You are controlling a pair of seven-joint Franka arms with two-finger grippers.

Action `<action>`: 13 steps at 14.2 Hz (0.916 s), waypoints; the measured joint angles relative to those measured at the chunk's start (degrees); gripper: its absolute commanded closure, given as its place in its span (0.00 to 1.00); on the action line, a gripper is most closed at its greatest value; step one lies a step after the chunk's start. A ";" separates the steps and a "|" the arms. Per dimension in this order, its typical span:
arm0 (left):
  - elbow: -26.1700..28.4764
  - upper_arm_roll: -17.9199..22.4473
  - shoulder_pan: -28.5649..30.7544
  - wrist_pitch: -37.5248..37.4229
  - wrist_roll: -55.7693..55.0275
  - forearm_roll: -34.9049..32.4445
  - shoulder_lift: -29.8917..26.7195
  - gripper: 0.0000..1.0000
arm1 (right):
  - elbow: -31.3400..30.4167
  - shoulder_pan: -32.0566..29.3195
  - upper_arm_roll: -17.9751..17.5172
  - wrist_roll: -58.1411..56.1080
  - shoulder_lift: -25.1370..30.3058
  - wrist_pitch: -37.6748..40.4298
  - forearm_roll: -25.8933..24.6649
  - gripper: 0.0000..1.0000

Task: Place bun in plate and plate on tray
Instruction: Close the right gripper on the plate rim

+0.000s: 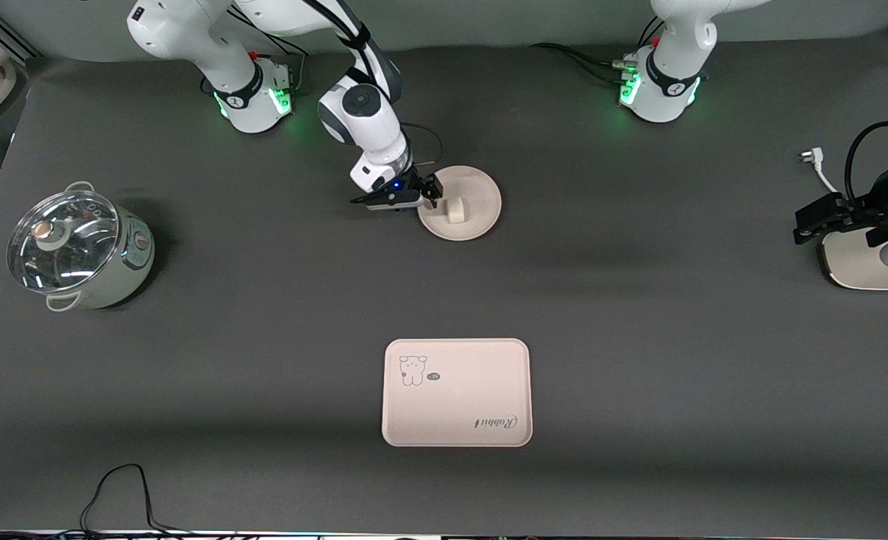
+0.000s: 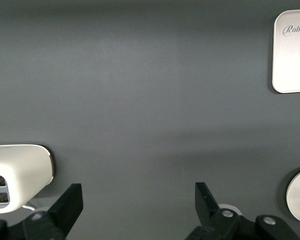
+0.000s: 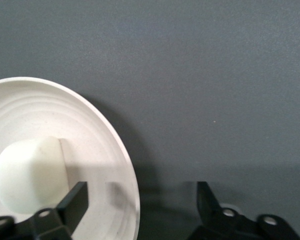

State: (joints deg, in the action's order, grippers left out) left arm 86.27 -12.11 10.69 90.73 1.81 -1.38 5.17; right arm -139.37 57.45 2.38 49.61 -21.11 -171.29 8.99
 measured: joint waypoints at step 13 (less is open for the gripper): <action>-0.17 0.05 0.02 -0.54 0.05 -0.63 -0.01 0.00 | 0.20 0.15 -0.04 0.10 0.56 -0.85 0.00 1.00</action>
State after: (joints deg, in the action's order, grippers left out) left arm 86.11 -12.07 10.71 90.19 1.86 -2.01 5.16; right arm -139.17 57.60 2.34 49.71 -20.55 -172.13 8.99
